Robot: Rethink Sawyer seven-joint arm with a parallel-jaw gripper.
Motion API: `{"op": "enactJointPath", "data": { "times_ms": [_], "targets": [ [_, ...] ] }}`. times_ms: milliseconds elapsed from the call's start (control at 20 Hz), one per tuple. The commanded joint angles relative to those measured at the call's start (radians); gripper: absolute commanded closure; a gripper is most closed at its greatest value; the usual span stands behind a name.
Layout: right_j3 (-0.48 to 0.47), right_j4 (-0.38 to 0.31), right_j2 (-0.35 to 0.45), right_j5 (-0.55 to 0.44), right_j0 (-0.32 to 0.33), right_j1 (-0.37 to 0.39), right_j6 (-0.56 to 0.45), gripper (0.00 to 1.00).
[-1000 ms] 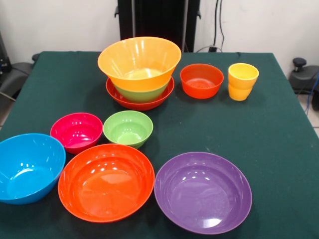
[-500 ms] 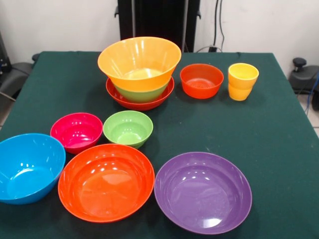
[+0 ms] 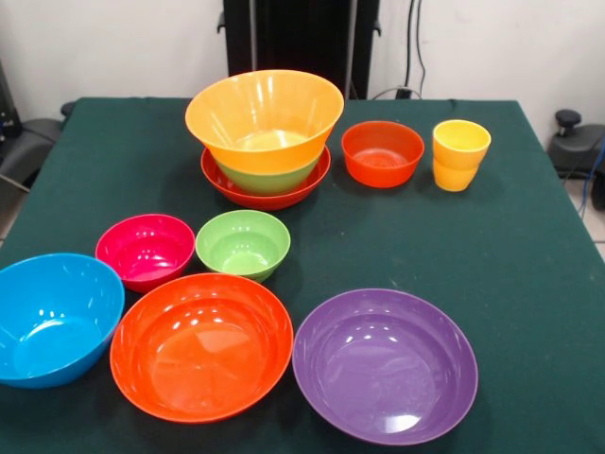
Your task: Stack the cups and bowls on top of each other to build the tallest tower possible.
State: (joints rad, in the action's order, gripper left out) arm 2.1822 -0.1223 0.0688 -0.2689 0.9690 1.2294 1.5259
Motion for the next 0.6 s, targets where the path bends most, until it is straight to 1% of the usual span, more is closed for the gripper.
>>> {"op": "enactJointPath", "data": {
  "times_ms": [50,200,300,500,600],
  "targets": [
    [-0.036,-0.061,0.031,0.04,-0.037,-0.093,0.088,0.0],
    [-0.031,-0.054,0.037,0.014,-0.034,-0.079,0.079,0.0],
    [-0.022,-0.047,0.041,-0.015,-0.024,-0.056,0.063,0.0],
    [-0.007,-0.022,0.055,-0.094,0.007,-0.003,0.009,0.0],
    [-0.007,-0.008,0.051,-0.147,0.008,0.032,-0.013,0.0]
  ]
}}
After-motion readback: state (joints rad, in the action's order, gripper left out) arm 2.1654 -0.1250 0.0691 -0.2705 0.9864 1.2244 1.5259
